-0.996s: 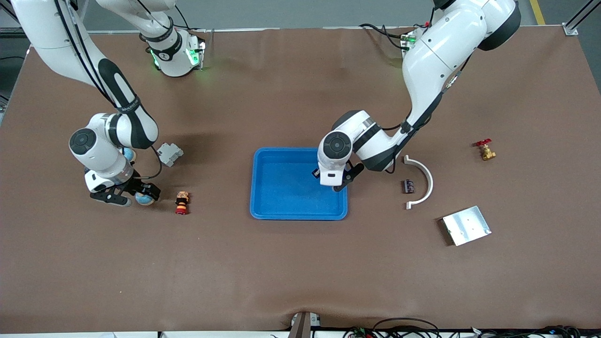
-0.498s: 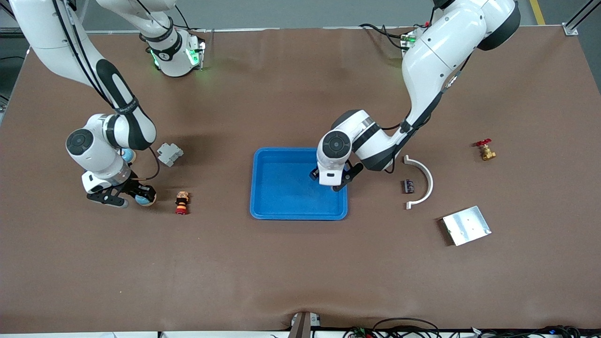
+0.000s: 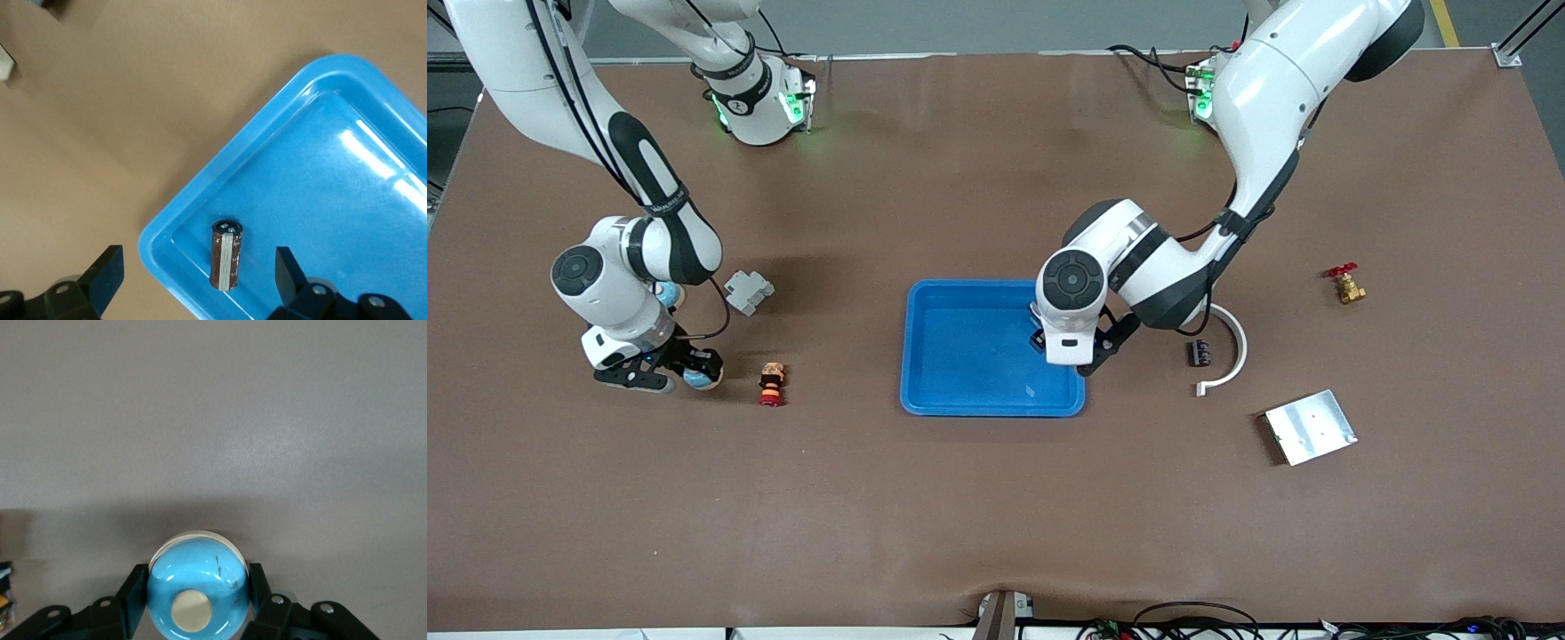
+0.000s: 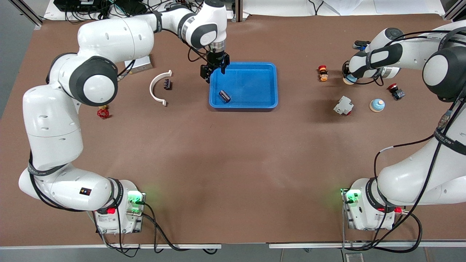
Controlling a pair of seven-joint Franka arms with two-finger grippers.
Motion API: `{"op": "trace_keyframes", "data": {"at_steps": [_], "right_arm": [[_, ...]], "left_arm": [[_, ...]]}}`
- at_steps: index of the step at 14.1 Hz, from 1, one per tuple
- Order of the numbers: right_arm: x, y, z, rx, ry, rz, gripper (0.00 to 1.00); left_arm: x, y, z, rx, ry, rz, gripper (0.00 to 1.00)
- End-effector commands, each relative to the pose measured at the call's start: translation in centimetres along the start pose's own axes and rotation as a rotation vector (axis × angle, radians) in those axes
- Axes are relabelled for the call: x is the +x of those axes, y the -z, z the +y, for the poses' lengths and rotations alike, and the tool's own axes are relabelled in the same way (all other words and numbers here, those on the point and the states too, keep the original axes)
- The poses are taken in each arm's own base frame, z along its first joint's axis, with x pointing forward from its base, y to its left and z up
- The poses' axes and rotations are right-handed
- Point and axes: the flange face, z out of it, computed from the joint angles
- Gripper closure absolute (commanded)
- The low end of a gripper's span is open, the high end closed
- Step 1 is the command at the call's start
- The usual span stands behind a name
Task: Place electrolytic capacitor and blue bell in tray
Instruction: 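Open the left gripper to release the capacitor inside the tray, then move the left gripper to the second capacitor while the right gripper lifts the bell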
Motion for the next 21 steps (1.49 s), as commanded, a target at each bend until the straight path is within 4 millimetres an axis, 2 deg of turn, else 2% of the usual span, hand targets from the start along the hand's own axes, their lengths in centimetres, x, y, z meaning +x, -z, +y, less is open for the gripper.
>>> {"op": "trace_keyframes", "data": {"at_steps": [1,3,5,8,11,13,15,16,18,21], "right_arm": [[0.1,2.7,-1.6,0.003,-0.033,-0.035,1.0],[0.0,4.1,-3.6,0.007,-0.064,-0.036,1.0],[-0.2,5.6,-5.5,0.007,-0.09,-0.052,1.0],[-0.6,7.8,-8.3,0.01,-0.138,-0.059,1.0],[-1.0,9.3,-10.6,0.011,-0.177,-0.067,1.0],[-1.2,10.5,-11.7,0.016,-0.194,-0.062,1.0],[-1.8,11.9,-13.5,0.015,-0.217,-0.071,1.0],[-2.3,12.6,-14.6,0.015,-0.228,-0.073,1.0],[-3.2,13.4,-16.5,0.008,-0.254,-0.091,1.0],[-4.5,14.1,-20.6,0.003,-0.298,-0.104,1.0]], "left_arm": [[2.6,1.3,-1.7,0.055,-0.12,0.025,0.0],[3.9,2.2,-3.2,0.107,-0.258,0.018,0.0],[5.7,3.5,-4.6,0.101,-0.301,0.029,0.0],[9.9,6.2,-7.0,0.07,-0.404,0.032,0.0],[13.7,7.6,-10.9,0.045,-0.504,0.015,0.0],[16.5,8.2,-14.3,-0.023,-0.571,0.012,0.0],[18.3,7.7,-17.4,-0.119,-0.623,0.066,0.0],[18.8,7.1,-18.2,-0.141,-0.646,0.102,0.0],[18.8,5.5,-18.3,-0.144,-0.689,0.172,0.0],[19.3,3.8,-18.5,-0.185,-0.685,0.172,0.0]]}}
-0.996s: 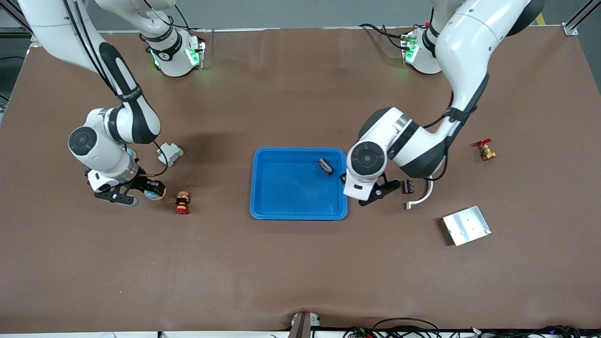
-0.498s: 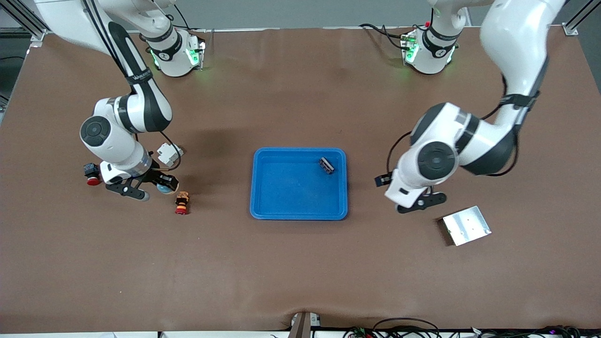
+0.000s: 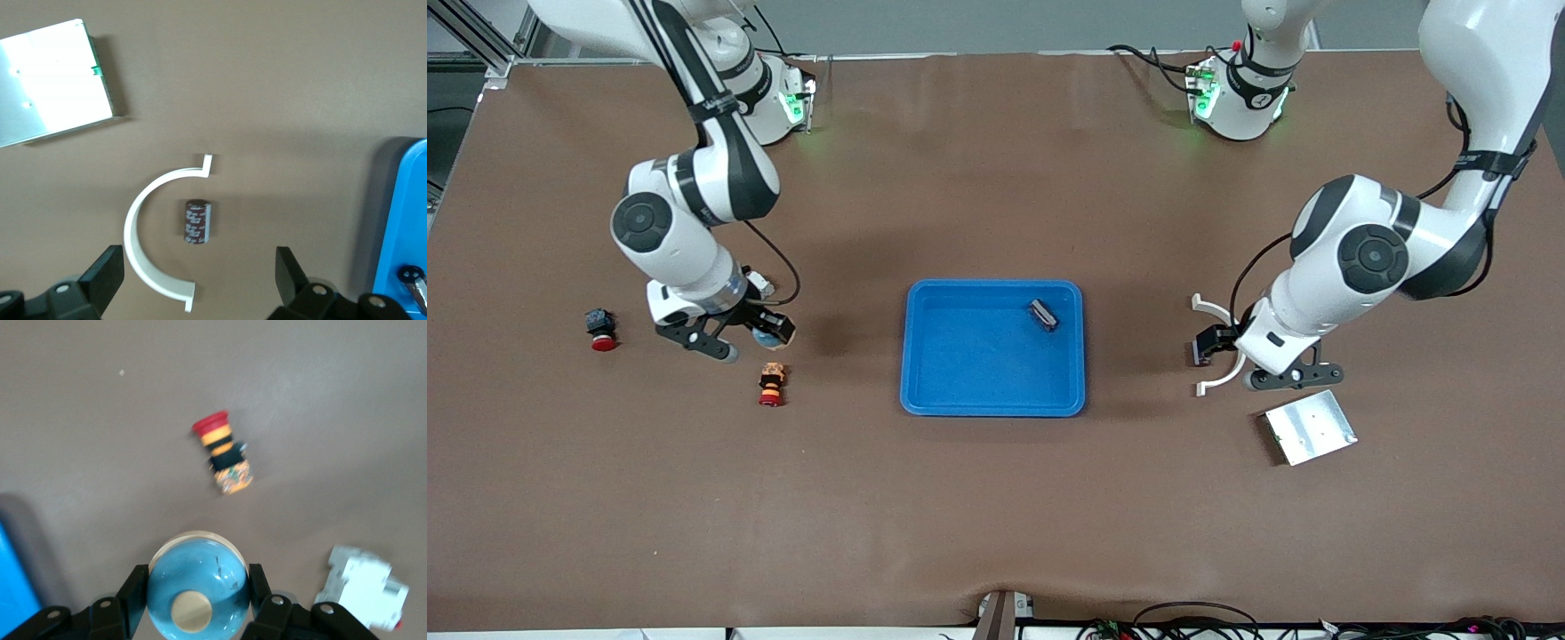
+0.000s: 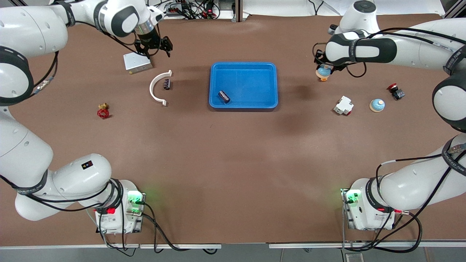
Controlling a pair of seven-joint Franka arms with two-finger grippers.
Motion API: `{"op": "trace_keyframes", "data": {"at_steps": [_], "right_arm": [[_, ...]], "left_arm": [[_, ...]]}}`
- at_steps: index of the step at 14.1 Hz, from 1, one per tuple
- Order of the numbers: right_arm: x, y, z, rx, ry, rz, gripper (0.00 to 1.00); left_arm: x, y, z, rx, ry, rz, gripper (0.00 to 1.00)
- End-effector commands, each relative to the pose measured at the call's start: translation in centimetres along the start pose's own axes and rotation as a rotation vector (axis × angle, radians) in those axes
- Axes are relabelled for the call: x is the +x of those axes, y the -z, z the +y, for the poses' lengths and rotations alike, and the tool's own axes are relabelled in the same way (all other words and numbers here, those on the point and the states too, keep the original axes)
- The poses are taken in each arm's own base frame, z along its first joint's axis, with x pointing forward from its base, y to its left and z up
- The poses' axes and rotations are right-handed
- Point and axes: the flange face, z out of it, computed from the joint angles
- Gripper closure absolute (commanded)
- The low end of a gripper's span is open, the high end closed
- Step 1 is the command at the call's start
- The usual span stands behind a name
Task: Place electrolytic capacitor and blue bell in tray
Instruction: 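Move the left gripper to the second capacitor while the right gripper lifts the bell, then grasp the second capacitor while the right gripper lowers the bell into the tray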
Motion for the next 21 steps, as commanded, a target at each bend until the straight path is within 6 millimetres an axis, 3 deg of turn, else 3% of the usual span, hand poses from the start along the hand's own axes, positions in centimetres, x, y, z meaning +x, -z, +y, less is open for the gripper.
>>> {"op": "trace_keyframes", "data": {"at_steps": [1,4,7,10,14,18,21], "right_arm": [[-2.5,0.8,-3.1,-0.007,-0.048,-0.002,1.0],[-5.3,1.5,-7.1,-0.009,-0.071,-0.007,1.0],[-8.5,1.3,-9.6,-0.018,-0.096,-0.015,1.0],[-10.9,1.9,-12.1,-0.012,-0.115,0.011,1.0],[-14.4,0.5,-15.6,-0.05,-0.136,0.071,1.0],[-15.7,-1.3,-18.8,-0.051,-0.196,0.081,1.0],[-15.7,-2.4,-20.5,-0.032,-0.234,0.087,1.0]], "left_arm": [[-1.1,-1.1,0.0,0.006,-0.01,0.008,0.0],[-1.3,-3.6,-0.2,-0.02,0.005,-0.045,0.0],[-2.2,-5.4,-0.6,-0.013,0.001,-0.082,0.0],[-1.8,-7.2,-1.2,-0.02,0.004,-0.097,0.0],[-1.5,-9.3,-2.4,0.0,-0.007,-0.108,0.0],[-1.6,-12.0,-2.0,-0.01,-0.015,-0.1,0.0],[-2.0,-12.7,-1.4,-0.006,-0.003,-0.109,0.0]]}}
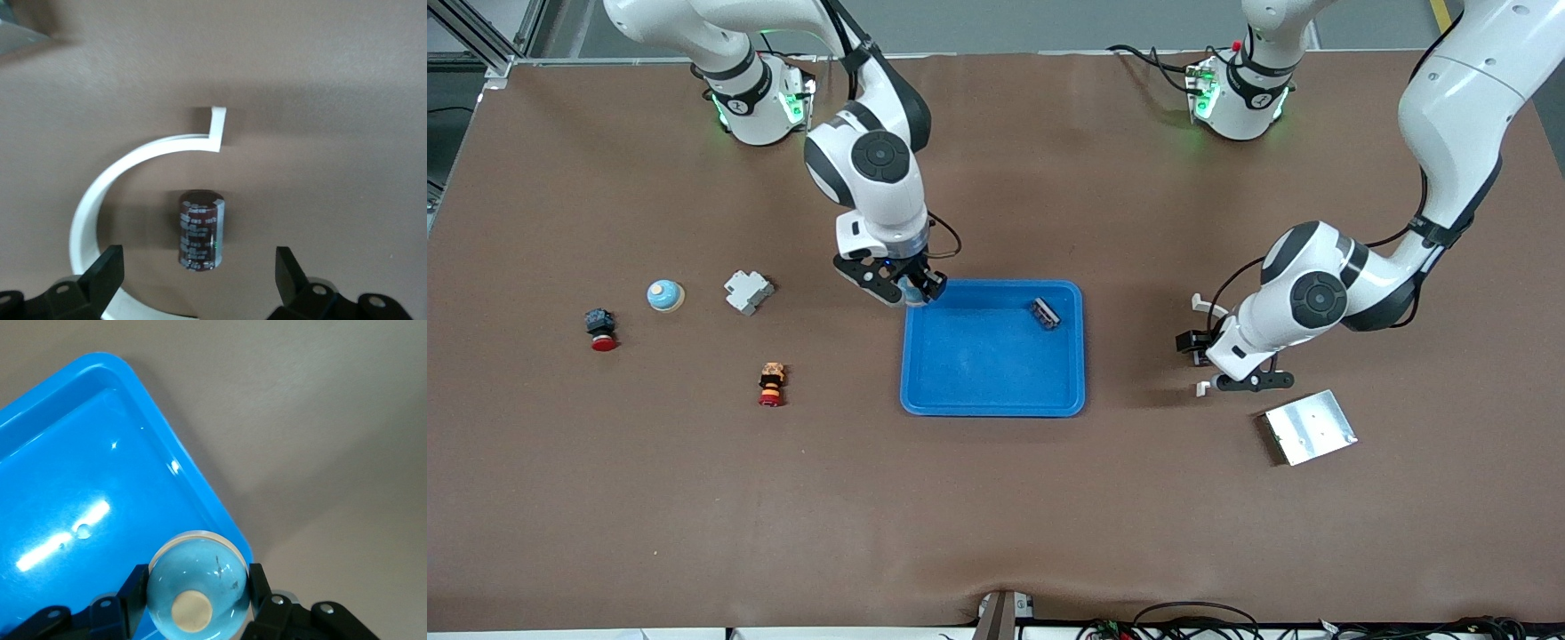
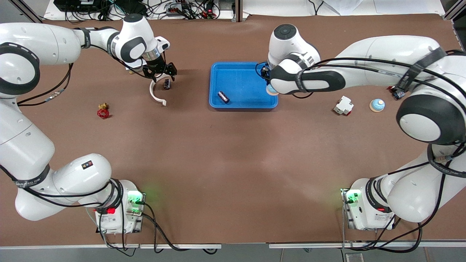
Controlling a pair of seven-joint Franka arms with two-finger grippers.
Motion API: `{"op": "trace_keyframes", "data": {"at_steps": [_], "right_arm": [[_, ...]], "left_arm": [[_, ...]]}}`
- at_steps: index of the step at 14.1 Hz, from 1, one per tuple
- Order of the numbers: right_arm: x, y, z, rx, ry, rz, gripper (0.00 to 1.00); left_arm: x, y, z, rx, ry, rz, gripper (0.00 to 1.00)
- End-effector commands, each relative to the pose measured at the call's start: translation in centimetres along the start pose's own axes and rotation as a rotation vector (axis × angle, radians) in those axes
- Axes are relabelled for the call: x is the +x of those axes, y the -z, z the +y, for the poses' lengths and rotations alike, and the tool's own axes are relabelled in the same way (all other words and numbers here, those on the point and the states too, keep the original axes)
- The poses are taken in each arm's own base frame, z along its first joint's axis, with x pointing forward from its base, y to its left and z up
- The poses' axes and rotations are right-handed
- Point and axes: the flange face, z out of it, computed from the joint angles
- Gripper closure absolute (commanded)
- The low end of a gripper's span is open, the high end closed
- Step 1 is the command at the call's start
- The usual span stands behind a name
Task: Place electrolytic capacitor and blue bell in tray
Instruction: 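Grasp the second capacitor while the right gripper lowers the bell into the tray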
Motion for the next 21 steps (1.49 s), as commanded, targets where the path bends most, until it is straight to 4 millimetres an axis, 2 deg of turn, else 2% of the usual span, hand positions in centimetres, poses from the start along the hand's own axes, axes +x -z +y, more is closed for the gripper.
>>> {"op": "trace_keyframes", "data": {"at_steps": [1,5,8,9,14,15,18,19,20,21], "right_arm": [[-0.2,-0.8,-2.2,0.019,-0.04,0.027,1.0],[-1.5,-4.5,-3.3,0.077,-0.079,0.025,1.0],[-1.6,-7.5,-4.2,0.057,-0.078,0.022,1.0],[-2.3,-8.2,-4.7,0.051,-0.068,0.021,1.0],[-2.4,-10.2,-6.2,0.044,-0.064,0.021,1.0],[-2.3,-10.6,-6.2,0.042,-0.065,0.021,1.0],[-2.3,-10.9,-6.1,0.038,-0.064,0.02,1.0],[-2.3,-10.9,-6.1,0.04,-0.071,0.016,0.45],[-2.2,-10.9,-6.1,0.037,-0.063,0.022,0.07],[-2.4,-10.8,-6.1,0.037,-0.057,0.023,0.0]], "left_arm": [[0.0,-0.3,0.5,0.008,0.004,0.015,0.0],[0.0,-1.6,0.1,0.02,0.011,-0.001,0.0],[0.1,-2.2,0.3,0.019,0.008,0.007,0.0],[0.0,-2.3,0.6,0.021,0.004,0.006,0.0],[-0.1,-2.6,0.8,0.019,0.001,0.001,0.0],[-0.1,-2.6,0.8,0.017,0.001,0.003,0.11],[0.0,-2.6,0.7,0.017,0.003,0.004,0.32],[0.0,-2.5,0.7,0.018,0.003,0.005,0.39],[0.0,-2.5,0.7,0.018,0.003,0.005,0.47],[0.0,-2.5,0.7,0.018,0.003,0.005,0.55]]}}
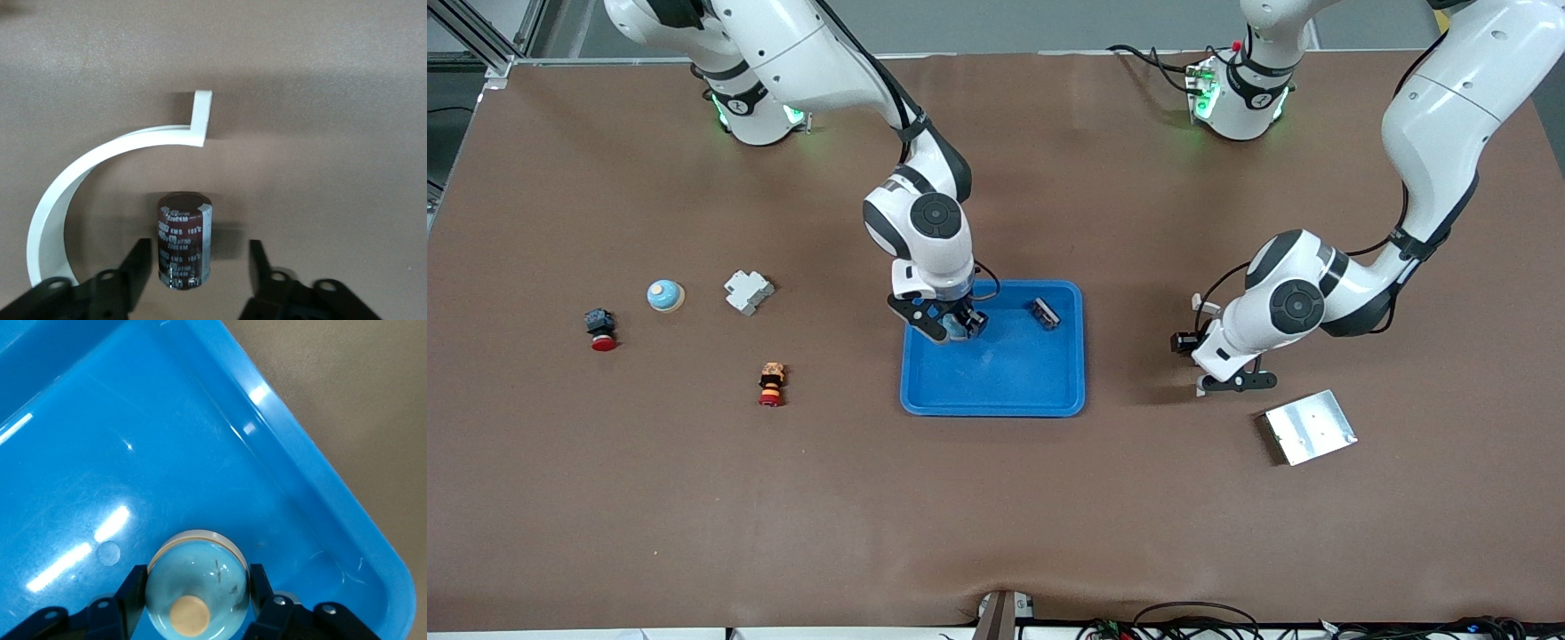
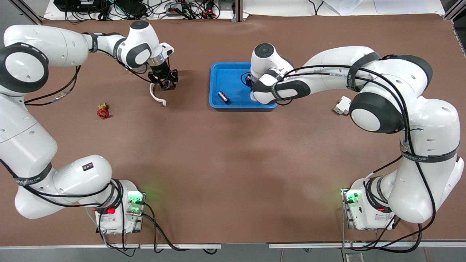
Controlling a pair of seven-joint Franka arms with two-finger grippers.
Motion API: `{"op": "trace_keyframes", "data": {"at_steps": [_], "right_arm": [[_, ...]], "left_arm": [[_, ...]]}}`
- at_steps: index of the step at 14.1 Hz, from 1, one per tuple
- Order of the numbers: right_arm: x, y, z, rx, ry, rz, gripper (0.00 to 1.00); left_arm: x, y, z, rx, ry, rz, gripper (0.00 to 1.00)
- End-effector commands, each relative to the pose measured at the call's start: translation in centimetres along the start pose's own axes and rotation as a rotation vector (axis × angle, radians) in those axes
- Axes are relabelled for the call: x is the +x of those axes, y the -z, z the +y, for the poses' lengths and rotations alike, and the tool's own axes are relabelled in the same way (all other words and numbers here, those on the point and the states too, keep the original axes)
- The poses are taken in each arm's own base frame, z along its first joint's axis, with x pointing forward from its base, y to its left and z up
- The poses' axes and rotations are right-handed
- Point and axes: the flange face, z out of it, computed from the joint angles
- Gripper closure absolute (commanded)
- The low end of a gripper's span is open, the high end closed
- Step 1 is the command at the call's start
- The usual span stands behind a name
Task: Place electrolytic capacitor and blue bell in tray
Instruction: 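Grasp the second capacitor while the right gripper lowers the bell into the tray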
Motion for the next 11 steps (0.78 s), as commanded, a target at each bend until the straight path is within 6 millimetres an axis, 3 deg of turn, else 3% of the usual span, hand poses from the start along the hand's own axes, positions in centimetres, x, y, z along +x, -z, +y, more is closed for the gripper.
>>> {"op": "trace_keyframes", "data": {"at_steps": [1,5,9,11], "right_arm": [[-0.5,-0.6,-0.7,-0.001,0.004,0.024,0.0],[0.4,0.8,-1.6,0.01,0.0,0.03,0.0],[2.6,3.8,-2.9,-0.095,0.057,0.036,0.0],[4.8,4.4,-2.4,-0.134,0.092,0.028,0.0]], "left_arm": [[0.2,-0.1,-0.2,0.013,0.012,0.018,0.64],[0.4,-0.1,-0.8,0.019,0.02,0.021,0.94],[1.4,1.2,-0.4,0.01,0.133,0.051,0.98],[1.6,1.8,1.1,0.001,0.18,0.066,0.98]]}}
